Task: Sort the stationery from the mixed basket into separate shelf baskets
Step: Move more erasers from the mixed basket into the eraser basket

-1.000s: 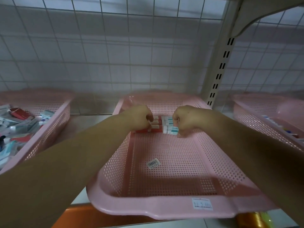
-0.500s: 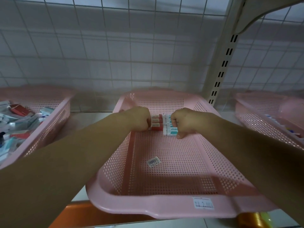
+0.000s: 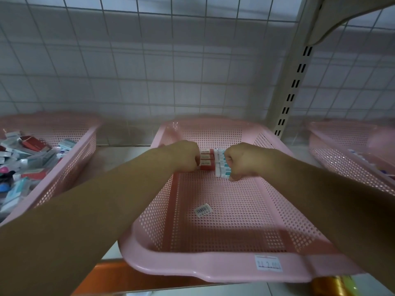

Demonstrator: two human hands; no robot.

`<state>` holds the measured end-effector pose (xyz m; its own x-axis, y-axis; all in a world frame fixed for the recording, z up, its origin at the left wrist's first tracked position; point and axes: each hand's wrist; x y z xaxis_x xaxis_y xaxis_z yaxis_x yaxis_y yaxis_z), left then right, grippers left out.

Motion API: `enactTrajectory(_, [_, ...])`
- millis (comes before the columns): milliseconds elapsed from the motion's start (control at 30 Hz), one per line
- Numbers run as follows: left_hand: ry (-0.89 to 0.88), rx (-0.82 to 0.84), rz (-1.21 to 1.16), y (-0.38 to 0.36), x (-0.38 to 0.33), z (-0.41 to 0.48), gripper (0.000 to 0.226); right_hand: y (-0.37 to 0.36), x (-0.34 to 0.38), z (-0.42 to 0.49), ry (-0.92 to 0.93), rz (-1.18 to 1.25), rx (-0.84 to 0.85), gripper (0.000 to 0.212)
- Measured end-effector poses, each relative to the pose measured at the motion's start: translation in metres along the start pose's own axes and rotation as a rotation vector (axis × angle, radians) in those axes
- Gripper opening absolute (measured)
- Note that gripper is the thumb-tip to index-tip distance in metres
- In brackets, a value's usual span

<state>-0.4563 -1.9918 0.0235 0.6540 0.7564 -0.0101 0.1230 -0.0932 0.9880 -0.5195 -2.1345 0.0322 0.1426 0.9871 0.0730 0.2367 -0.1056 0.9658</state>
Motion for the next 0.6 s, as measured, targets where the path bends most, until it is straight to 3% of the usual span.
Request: enactTrajectory(600, [-0.015,-0.014,0.029,-0.0023,-0.0004,-0.0003,0.029,-0.0034,0.0019,0.0039,-0.047,0.007,-0.017,0.030])
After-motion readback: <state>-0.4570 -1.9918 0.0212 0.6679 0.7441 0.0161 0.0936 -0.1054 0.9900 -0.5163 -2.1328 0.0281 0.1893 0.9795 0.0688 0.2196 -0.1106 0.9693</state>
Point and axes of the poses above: each hand's wrist, its own z-axis towards the middle knuckle, its own y-axis out of the back of the hand, x = y × z, and after that the axes turned 7 degrees about z, right-handed
